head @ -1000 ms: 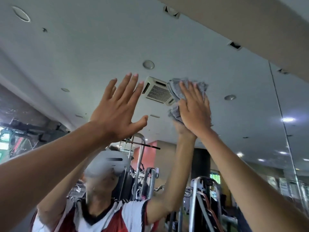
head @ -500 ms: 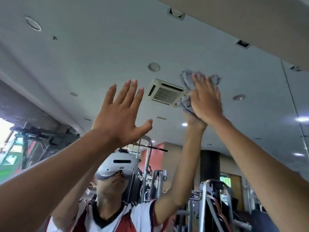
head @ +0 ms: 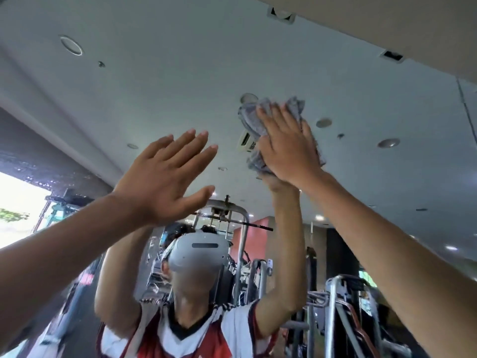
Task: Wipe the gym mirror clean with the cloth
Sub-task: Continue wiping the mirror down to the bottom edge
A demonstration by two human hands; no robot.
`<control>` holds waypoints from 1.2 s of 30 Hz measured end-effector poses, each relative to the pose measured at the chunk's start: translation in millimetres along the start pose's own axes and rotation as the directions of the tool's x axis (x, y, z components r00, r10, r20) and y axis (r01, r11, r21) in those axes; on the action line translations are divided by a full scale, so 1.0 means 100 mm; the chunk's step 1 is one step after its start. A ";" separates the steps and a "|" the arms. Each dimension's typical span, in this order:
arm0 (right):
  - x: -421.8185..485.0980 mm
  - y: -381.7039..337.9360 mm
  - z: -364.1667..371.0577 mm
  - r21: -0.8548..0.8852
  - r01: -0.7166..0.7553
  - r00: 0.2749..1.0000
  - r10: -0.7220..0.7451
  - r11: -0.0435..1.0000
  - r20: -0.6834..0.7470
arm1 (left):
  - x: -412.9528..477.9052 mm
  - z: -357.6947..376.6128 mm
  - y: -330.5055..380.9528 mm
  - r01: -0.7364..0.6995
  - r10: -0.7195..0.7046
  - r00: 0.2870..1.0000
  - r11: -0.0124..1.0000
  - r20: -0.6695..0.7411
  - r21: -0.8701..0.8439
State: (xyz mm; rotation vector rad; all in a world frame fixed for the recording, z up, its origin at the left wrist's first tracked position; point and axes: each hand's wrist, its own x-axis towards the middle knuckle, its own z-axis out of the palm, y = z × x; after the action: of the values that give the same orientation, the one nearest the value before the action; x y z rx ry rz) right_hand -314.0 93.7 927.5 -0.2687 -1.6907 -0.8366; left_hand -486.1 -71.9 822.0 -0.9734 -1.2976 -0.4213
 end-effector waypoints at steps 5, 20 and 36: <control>-0.53 0.45 -0.04 -0.017 0.240 0.971 -0.240 0.971 0.026 | -0.23 -0.01 -0.06 0.065 -0.065 0.998 0.998 0.007 -0.001; -0.85 0.05 -0.01 0.044 0.013 0.996 -0.017 0.999 0.093 | -0.57 0.04 -0.20 0.129 -0.128 0.992 0.992 -0.020 0.005; -1.45 -0.23 0.01 0.080 -0.274 0.961 0.272 0.958 0.038 | -0.98 0.06 -0.17 0.107 -0.109 0.994 0.993 -0.031 -0.050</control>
State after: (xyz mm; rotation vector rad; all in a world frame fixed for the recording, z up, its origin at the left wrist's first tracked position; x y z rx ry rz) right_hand -284.3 113.3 785.1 -0.4462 -1.6629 -0.5565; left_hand -528.2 -100.8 736.7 -0.9356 -1.3188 -0.5525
